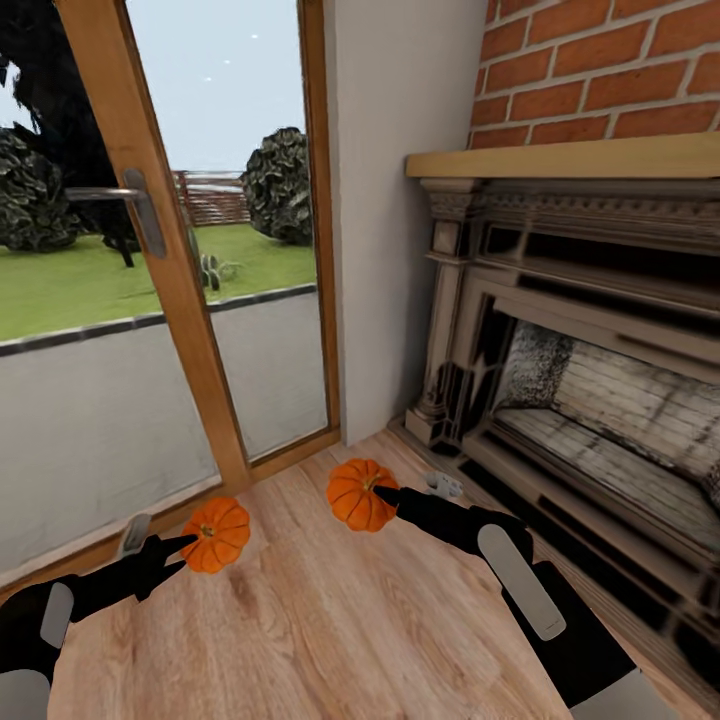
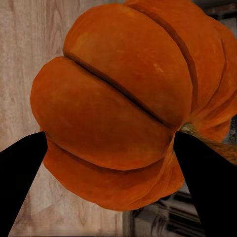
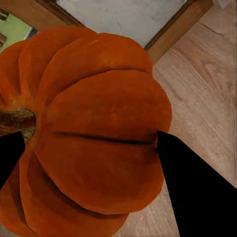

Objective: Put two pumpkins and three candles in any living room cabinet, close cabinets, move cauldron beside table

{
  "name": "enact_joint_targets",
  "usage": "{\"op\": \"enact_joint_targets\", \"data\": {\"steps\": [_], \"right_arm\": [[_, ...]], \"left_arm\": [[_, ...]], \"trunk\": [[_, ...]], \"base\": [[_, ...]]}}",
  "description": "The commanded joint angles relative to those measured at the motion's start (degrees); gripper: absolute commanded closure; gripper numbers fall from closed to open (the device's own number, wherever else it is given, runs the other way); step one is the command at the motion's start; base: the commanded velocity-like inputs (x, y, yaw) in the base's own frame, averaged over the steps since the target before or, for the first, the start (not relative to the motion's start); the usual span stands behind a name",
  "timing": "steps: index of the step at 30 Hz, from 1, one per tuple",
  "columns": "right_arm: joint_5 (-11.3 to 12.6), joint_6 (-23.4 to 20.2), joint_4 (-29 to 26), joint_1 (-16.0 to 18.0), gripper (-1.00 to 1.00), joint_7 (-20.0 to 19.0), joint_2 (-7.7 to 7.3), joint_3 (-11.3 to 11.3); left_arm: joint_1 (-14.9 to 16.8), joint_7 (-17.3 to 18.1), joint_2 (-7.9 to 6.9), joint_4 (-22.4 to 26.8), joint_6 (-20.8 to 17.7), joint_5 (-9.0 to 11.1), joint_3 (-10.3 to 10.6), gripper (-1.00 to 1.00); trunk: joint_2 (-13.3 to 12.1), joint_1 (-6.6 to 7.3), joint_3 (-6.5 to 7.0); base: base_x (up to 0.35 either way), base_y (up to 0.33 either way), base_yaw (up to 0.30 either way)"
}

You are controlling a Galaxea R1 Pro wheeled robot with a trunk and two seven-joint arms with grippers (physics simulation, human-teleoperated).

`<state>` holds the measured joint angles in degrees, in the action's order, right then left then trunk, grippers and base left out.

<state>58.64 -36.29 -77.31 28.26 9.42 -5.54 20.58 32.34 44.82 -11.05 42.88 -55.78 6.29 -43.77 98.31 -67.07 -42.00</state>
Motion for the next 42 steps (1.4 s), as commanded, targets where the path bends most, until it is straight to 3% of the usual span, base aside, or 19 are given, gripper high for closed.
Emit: {"op": "enact_joint_targets", "data": {"steps": [1,24,42], "right_arm": [[0.42,0.08,-0.01,0.01,1.00,-0.19,0.01,-0.01],[0.42,0.08,0.05,0.02,1.00,-0.18,0.01,-0.01],[0.42,0.08,0.05,0.02,1.00,-0.18,0.01,-0.10]], "left_arm": [[0.01,-0.09,0.01,0.04,-0.21,0.57,0.00,1.00],[0.01,-0.09,0.05,0.04,-0.21,0.57,0.00,1.00],[0.01,-0.17,0.05,0.02,-0.12,0.57,0.00,1.00]], "trunk": [[0.00,0.00,0.07],[0.00,0.00,1.47],[0.00,0.00,2.56]], "base": [[-0.129,0.000,-0.243],[-0.164,0.000,-0.243],[-0.038,0.000,-0.243]]}}
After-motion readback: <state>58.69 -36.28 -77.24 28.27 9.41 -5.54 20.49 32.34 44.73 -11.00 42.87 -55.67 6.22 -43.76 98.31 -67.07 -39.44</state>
